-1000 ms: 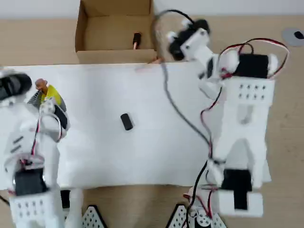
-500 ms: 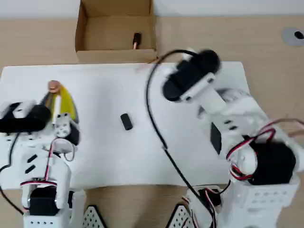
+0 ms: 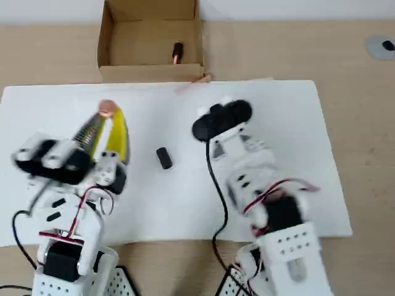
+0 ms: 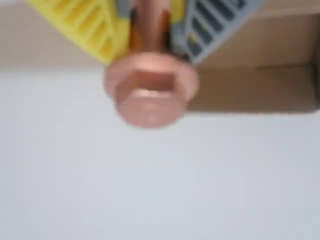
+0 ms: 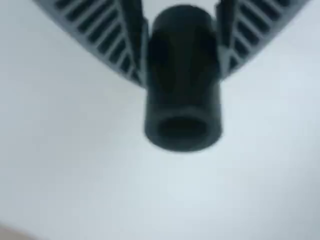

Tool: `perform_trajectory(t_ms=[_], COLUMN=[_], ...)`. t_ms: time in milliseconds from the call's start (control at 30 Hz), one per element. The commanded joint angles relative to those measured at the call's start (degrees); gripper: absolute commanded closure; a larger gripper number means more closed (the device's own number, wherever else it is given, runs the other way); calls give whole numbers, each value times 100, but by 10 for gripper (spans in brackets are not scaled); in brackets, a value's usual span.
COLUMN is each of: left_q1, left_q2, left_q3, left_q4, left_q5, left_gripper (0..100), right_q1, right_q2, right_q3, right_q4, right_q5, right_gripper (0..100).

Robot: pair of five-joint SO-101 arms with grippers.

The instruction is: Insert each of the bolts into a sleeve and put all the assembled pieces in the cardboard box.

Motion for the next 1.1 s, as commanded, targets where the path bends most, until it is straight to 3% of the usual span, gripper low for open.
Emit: perform_trajectory(t_ms=[0, 200, 533, 700, 1067], left_q1=[-158, 202, 527, 633, 668], left_q2=[-75, -84, -374, -365, -356], left_q3=[-123, -211, 677, 1011, 932], left_q4=[-281, -255, -281, -281, -246], left_q5=[571, 738, 800, 1275, 1319], left_gripper=[994, 993, 993, 993, 991], right_q1=[-673, -1305, -2563, -2598, -2598], right_q2=[-611, -1446, -2396, -2404, -2431], right_q3=[1077, 2554, 3152, 3152, 3152], right_q4=[-1776, -3288, -3411, -3411, -3411], right_q5=[-589, -1160, -1143, -1143, -1169], right_gripper=[988, 989, 989, 989, 989])
